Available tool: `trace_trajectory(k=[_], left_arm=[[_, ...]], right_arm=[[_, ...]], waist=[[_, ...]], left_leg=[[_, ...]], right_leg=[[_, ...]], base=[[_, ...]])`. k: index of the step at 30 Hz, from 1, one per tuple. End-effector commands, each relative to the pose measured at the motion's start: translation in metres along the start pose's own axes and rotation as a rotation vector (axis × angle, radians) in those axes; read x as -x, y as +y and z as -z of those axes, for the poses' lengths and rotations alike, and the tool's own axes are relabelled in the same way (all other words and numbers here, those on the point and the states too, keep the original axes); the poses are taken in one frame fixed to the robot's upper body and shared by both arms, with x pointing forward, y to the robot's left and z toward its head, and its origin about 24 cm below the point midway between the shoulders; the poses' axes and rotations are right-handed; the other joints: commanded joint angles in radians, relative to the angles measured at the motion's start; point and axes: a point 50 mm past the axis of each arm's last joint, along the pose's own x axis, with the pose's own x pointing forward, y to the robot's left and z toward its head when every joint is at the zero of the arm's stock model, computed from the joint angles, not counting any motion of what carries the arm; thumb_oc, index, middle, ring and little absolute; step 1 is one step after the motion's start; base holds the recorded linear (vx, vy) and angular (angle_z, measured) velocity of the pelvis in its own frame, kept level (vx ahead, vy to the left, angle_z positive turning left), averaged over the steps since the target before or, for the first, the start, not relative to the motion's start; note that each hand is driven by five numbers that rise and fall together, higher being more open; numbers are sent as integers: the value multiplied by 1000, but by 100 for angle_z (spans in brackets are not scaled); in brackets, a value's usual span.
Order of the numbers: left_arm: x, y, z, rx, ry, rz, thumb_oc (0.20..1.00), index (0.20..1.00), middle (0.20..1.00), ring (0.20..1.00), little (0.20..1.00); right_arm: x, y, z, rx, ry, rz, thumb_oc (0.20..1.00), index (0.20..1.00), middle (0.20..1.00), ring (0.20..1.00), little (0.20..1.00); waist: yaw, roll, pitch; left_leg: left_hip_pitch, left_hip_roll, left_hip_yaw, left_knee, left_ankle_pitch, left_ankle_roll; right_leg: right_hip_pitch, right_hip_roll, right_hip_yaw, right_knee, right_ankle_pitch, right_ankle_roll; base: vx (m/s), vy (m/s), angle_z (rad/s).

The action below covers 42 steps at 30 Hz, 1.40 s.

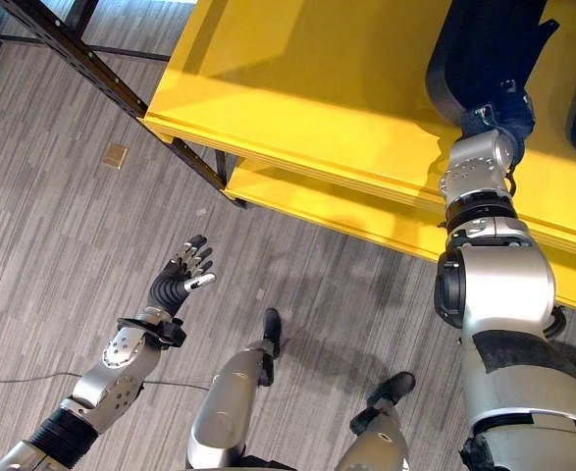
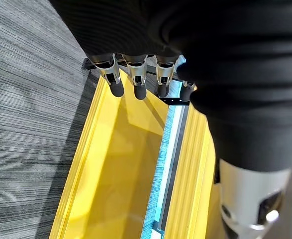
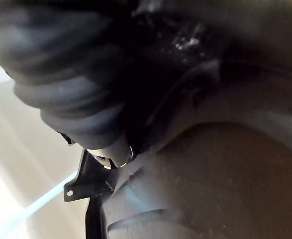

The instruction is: Move parts from the plastic box to the shelf.

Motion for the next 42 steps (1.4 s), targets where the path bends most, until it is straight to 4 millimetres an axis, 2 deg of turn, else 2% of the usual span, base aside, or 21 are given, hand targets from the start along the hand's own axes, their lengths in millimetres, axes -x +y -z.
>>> trace_trajectory(k=[1, 11, 12, 17, 23, 32, 42], left_arm=[[-8, -15, -25, 14, -114, 73, 1000, 1000, 1000, 1000, 1000], [-8, -16, -26, 25, -123, 69, 1000, 1000, 1000, 1000, 1000], [-8, -16, -27, 28, -124, 67, 1000, 1000, 1000, 1000, 1000], [-8, -16, -25, 31, -118, 62, 1000, 1000, 1000, 1000, 1000], [-8, -14, -24, 34, -107, 54, 1000, 1000, 1000, 1000, 1000], [-9, -14, -21, 47, -97, 53, 1000, 1000, 1000, 1000, 1000], [-10, -14, -23, 48, -101, 53, 1000, 1000, 1000, 1000, 1000]], right_arm=[[6, 25, -8, -24, -23, -68, 200, 200, 200, 200, 200], [9, 31, 0, 8, -6, -80, 200, 200, 200, 200, 200], [9, 30, -1, -16, -4, -71, 1000, 1000, 1000, 1000, 1000], [9, 28, -1, -118, 12, -55, 1000, 1000, 1000, 1000, 1000], [13, 36, 1, -251, 19, -81, 1000, 1000, 1000, 1000, 1000], [26, 56, 12, -222, 16, -165, 1000, 1000, 1000, 1000, 1000], [35, 65, 27, -198, 44, -207, 1000, 1000, 1000, 1000, 1000]], waist=[[44, -2, 13], [52, -1, 22], [50, -1, 24], [44, -1, 24], [29, -3, 25], [11, -12, 33], [-4, -18, 42]], left_leg=[[-30, 78, -72, -11, 56, -100], [-41, 73, -86, -2, 51, -95], [-40, 72, -86, -3, 50, -94], [-38, 71, -83, -2, 48, -94], [-34, 70, -83, -1, 46, -95], [-21, 73, -74, -6, 49, -95], [-18, 77, -71, -5, 49, -95]], right_leg=[[13, -38, 34, 87, 12, 80], [14, -43, 27, 98, 8, 80], [12, -44, 31, 98, 9, 80], [8, -47, 36, 102, 9, 79], [-1, -50, 48, 114, 5, 78], [-12, -47, 65, 120, 9, 77], [-19, -47, 74, 130, 8, 74]], base=[[15, 8, 4], [8, 4, 5], [0, 0, 0], [0, 8, 3], [0, 0, 0], [-9, 4, -3], [0, 0, 0]])
